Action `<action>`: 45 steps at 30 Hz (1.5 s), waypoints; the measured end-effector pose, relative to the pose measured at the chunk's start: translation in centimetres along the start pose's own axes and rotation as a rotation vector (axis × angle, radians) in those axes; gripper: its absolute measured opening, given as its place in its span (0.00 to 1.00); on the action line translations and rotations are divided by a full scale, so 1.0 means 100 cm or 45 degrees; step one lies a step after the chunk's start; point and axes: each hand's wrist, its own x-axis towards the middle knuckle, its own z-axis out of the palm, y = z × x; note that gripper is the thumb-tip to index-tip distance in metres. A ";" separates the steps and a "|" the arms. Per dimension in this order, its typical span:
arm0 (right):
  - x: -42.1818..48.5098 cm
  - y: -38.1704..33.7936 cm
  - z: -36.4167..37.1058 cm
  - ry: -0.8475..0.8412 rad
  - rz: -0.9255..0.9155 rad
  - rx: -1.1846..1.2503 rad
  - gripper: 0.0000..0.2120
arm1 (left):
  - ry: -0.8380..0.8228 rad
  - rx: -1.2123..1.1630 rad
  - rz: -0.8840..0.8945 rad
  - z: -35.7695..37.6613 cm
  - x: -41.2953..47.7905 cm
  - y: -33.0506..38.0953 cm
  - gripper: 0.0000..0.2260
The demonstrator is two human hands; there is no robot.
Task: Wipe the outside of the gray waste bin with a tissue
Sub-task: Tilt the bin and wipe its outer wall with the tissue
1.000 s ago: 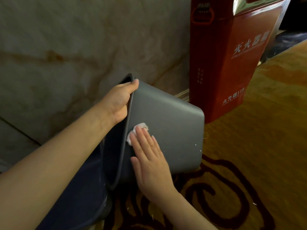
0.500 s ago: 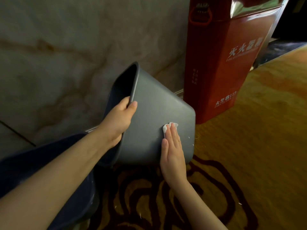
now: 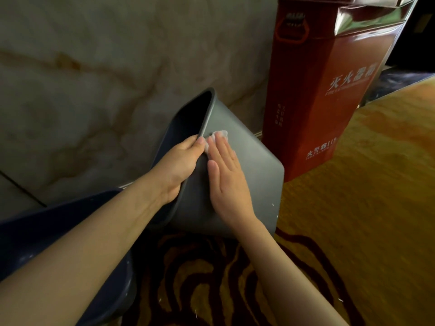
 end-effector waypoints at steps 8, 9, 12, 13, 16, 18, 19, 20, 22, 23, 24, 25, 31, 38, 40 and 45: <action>-0.069 0.095 -0.017 0.029 0.735 -0.037 0.21 | 0.120 -0.011 -0.121 -0.012 0.008 -0.002 0.21; -0.077 0.100 -0.018 0.019 0.782 -0.034 0.22 | 0.125 -0.011 -0.124 -0.012 0.008 -0.003 0.21; -0.082 0.095 -0.017 0.033 0.860 0.013 0.23 | 0.115 -0.008 -0.113 -0.013 0.008 -0.004 0.20; -0.080 0.086 -0.015 0.046 0.841 0.031 0.22 | 0.109 -0.009 -0.114 -0.013 0.008 -0.004 0.20; -0.076 0.038 -0.004 -0.016 0.611 0.054 0.20 | 0.142 0.010 -0.119 -0.014 0.009 -0.003 0.21; -0.075 -0.003 0.010 -0.101 0.372 0.020 0.20 | 0.212 0.041 -0.104 -0.015 0.010 -0.002 0.21; -0.074 -0.022 0.016 -0.137 0.270 0.004 0.20 | 0.232 0.060 -0.095 -0.015 0.010 0.000 0.21; -0.074 -0.036 0.021 -0.161 0.193 -0.008 0.21 | 0.239 0.076 -0.090 -0.016 0.011 0.002 0.20; -0.071 -0.052 0.023 -0.178 0.114 -0.025 0.22 | 0.231 0.103 -0.096 -0.019 0.012 0.008 0.20; -0.071 -0.054 0.022 -0.178 0.099 -0.038 0.22 | 0.219 0.117 -0.107 -0.020 0.012 0.012 0.19; -0.073 -0.051 0.020 -0.173 0.094 -0.053 0.22 | 0.204 0.133 -0.117 -0.020 0.013 0.015 0.19; -0.076 -0.045 0.019 -0.161 0.105 -0.059 0.22 | 0.186 0.151 -0.129 -0.020 0.013 0.017 0.19; -0.111 0.033 0.008 -0.045 0.667 0.011 0.22 | 0.126 0.134 -0.246 -0.021 0.019 0.026 0.18; -0.105 0.086 0.005 -0.040 0.931 0.135 0.24 | 0.122 0.046 -0.282 -0.031 0.026 0.022 0.13; -0.094 0.098 0.002 -0.051 0.970 0.159 0.24 | 0.151 0.058 -0.286 -0.033 0.028 0.020 0.10; -0.068 0.119 -0.005 -0.115 0.961 0.205 0.23 | 0.127 0.059 -0.272 -0.035 0.032 0.017 0.13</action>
